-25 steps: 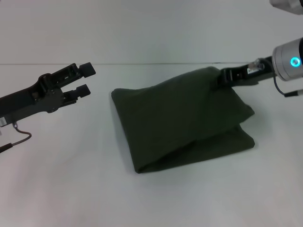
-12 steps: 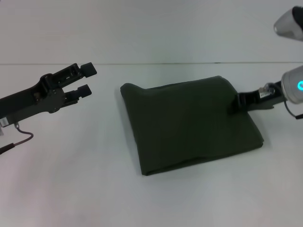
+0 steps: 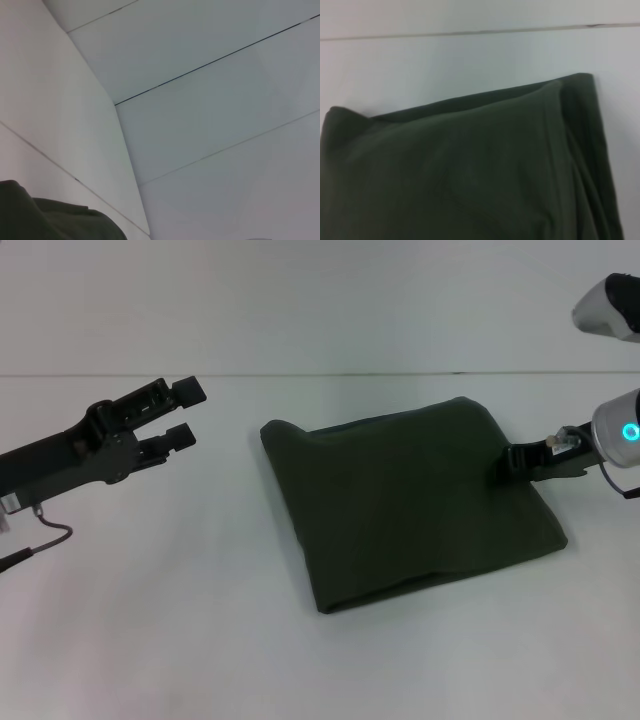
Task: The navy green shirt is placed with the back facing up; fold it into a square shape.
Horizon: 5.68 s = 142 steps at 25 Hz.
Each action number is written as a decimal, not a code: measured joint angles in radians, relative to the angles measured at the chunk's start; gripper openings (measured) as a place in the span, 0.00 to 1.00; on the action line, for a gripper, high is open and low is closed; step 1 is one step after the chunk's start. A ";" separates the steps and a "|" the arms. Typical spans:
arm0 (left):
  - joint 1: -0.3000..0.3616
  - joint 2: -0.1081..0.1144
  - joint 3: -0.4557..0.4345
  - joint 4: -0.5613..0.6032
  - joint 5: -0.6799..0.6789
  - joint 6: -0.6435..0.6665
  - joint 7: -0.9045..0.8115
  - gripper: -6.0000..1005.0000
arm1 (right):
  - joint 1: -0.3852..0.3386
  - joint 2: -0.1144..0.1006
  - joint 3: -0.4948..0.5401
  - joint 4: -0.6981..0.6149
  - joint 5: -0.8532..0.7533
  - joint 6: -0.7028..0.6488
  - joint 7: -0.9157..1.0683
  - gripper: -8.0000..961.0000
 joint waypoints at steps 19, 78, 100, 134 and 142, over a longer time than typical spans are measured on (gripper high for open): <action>-0.002 -0.002 -0.010 0.000 -0.010 0.000 0.002 0.94 | -0.048 -0.034 0.010 -0.191 0.017 -0.002 0.113 0.48; -0.097 -0.095 0.098 -0.290 0.305 -0.272 -0.228 0.82 | -0.478 -0.099 0.394 -0.093 0.869 -0.470 -0.542 0.89; -0.183 -0.098 0.166 -0.380 0.308 -0.383 -0.236 0.83 | -0.482 -0.099 0.424 -0.065 0.869 -0.465 -0.543 0.89; -0.106 -0.050 0.161 -0.247 0.277 -0.369 -0.202 0.03 | -0.476 -0.100 0.451 -0.041 0.869 -0.467 -0.533 0.89; -0.060 0.050 0.148 -0.240 0.278 -0.315 -0.232 0.03 | -0.476 -0.099 0.455 -0.040 0.870 -0.468 -0.525 0.89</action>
